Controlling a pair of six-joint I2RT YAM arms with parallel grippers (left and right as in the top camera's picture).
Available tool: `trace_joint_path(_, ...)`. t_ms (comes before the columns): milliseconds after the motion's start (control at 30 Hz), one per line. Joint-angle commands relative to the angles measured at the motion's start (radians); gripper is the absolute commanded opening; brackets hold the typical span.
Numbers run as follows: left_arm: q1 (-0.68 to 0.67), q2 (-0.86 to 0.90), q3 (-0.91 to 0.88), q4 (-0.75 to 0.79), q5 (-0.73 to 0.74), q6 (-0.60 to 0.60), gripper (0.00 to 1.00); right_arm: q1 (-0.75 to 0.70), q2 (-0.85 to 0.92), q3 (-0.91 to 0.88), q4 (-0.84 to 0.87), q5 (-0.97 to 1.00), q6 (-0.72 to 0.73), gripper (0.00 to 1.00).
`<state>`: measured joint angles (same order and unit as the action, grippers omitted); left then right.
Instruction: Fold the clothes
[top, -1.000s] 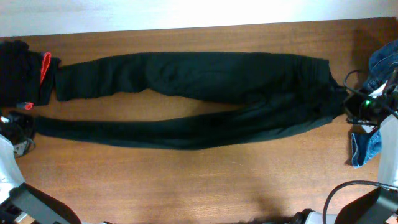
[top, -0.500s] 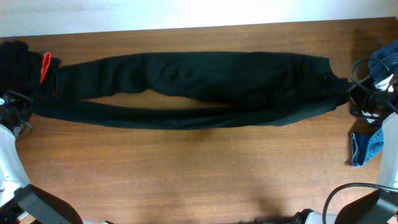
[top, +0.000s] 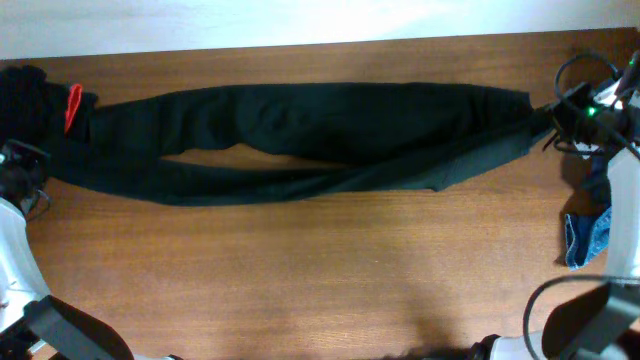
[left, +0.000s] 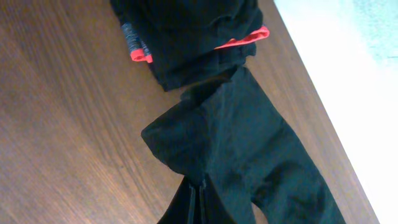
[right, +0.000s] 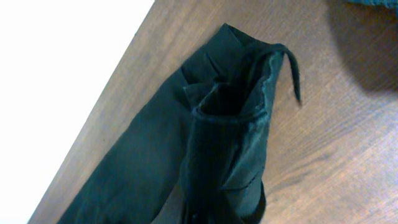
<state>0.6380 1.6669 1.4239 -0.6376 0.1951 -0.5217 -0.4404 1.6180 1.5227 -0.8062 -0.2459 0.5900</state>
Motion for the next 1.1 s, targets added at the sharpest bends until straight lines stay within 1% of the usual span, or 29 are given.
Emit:
trace_joint_path(0, -0.004, 0.029, 0.032, 0.027, -0.007, -0.034, 0.01, 0.003, 0.040, 0.063, 0.014, 0.029, 0.036, 0.04)
trace_joint_path(233, -0.033, 0.120, 0.072, 0.063, -0.008, -0.074, 0.01, 0.003, 0.109, 0.087, 0.044, 0.078, 0.070, 0.04)
trace_joint_path(467, -0.073, 0.241, 0.224, 0.038, -0.008, -0.077, 0.01, 0.004, 0.146, 0.088, 0.133, 0.091, 0.101, 0.04)
trace_joint_path(667, -0.081, 0.334, 0.335, 0.005, -0.015, -0.077, 0.01, 0.004, 0.159, 0.088, 0.217, 0.105, 0.128, 0.04)
trace_joint_path(867, -0.082, 0.382, 0.346, 0.005, -0.023, -0.077, 0.01, 0.023, 0.187, 0.088, 0.266, 0.148, 0.158, 0.04)
trace_joint_path(1067, -0.098, 0.388, 0.346, 0.005, -0.093, -0.077, 0.01, 0.030, 0.231, 0.089, 0.288, 0.172, 0.198, 0.04)
